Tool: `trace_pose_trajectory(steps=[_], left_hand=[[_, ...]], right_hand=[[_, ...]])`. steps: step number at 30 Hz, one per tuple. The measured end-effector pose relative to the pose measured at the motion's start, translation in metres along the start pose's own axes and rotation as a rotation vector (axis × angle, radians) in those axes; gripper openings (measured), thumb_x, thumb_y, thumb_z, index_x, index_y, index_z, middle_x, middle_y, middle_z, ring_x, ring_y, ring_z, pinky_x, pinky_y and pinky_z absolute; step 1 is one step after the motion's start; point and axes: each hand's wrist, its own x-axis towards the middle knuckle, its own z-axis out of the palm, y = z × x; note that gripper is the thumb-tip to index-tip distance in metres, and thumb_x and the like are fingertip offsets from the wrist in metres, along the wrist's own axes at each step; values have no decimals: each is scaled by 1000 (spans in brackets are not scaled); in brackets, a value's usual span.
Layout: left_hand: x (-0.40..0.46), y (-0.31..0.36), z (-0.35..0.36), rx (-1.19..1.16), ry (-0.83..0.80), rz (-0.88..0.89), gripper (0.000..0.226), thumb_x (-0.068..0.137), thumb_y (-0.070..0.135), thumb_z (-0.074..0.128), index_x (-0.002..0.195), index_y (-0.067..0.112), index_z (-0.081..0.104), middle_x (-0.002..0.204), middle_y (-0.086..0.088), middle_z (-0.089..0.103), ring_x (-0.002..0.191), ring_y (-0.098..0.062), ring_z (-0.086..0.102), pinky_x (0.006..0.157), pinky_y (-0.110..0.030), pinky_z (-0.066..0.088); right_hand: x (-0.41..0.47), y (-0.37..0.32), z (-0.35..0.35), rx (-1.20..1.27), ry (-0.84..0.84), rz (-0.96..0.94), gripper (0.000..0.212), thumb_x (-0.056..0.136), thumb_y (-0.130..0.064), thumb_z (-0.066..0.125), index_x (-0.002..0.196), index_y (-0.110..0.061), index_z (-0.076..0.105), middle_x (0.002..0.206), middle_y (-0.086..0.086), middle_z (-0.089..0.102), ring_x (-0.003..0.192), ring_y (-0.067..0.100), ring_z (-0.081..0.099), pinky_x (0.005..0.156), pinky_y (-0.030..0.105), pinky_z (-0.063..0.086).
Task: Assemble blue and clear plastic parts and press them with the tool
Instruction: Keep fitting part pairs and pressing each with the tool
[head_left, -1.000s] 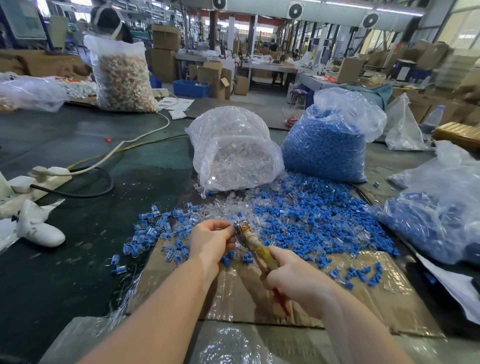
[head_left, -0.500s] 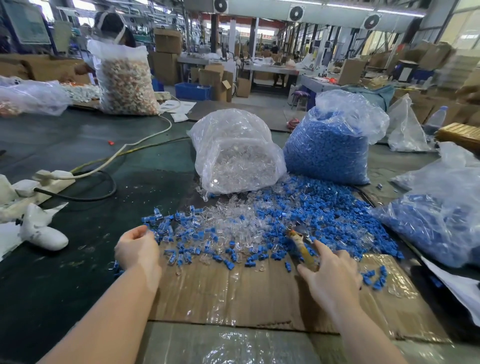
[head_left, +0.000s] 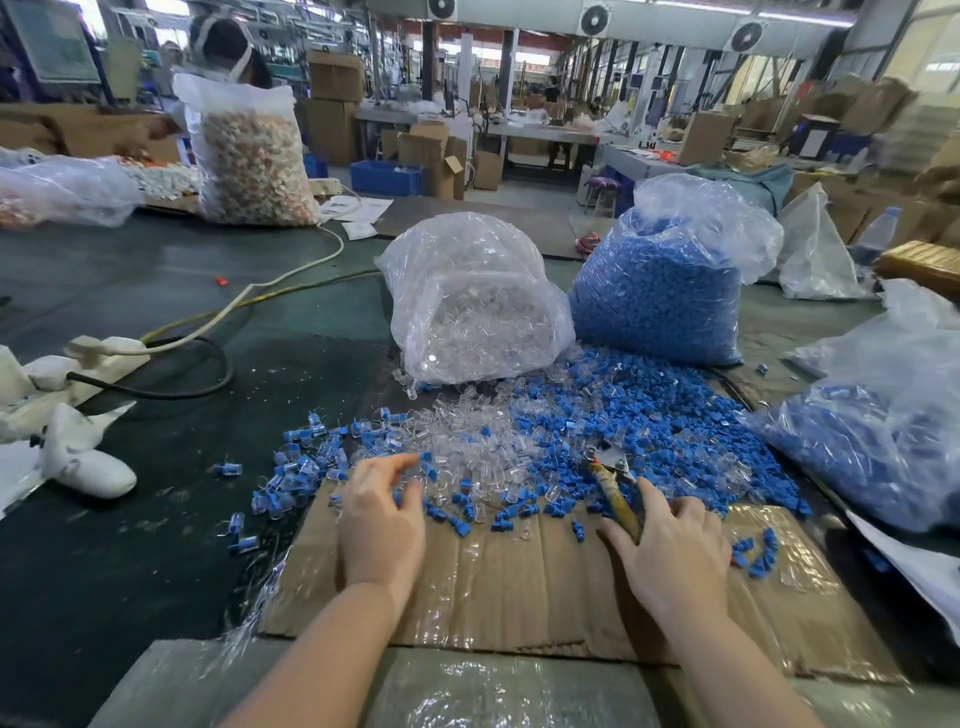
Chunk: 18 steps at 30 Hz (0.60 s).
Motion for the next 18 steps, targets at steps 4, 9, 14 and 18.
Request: trace_pose_trajectory(steps=[4, 9, 14, 18], left_hand=[[-21, 12, 21, 44, -140, 156, 20, 86, 8, 60, 105, 16, 64, 93, 13, 52, 88, -5, 52, 78, -13, 41], [-33, 13, 39, 76, -256, 248, 20, 88, 11, 60, 107, 17, 65, 94, 15, 50, 94, -2, 49, 86, -8, 36], [-30, 7, 42, 131, -301, 258, 27, 87, 16, 62, 114, 20, 63, 95, 14, 44, 95, -3, 44, 89, -12, 35], [-29, 3, 43, 147, -323, 246, 24, 87, 19, 62, 111, 18, 65, 97, 10, 47, 95, -6, 45, 89, -18, 40]], right_hand=[[-5, -7, -4, -37, 4, 3, 64, 90, -64, 33, 144, -32, 23, 141, 7, 36, 131, 26, 29, 111, 47, 17], [-22, -37, -7, 231, 275, -285, 29, 71, -14, 78, 99, -15, 68, 100, 8, 64, 94, 29, 60, 82, 43, 47], [-28, -59, 7, 364, 111, -458, 16, 88, -30, 57, 94, -17, 64, 94, 0, 60, 91, 22, 54, 80, 32, 43], [-24, -67, 17, 451, 115, -409, 16, 93, -30, 51, 97, -19, 61, 97, -3, 61, 94, 17, 51, 81, 26, 35]])
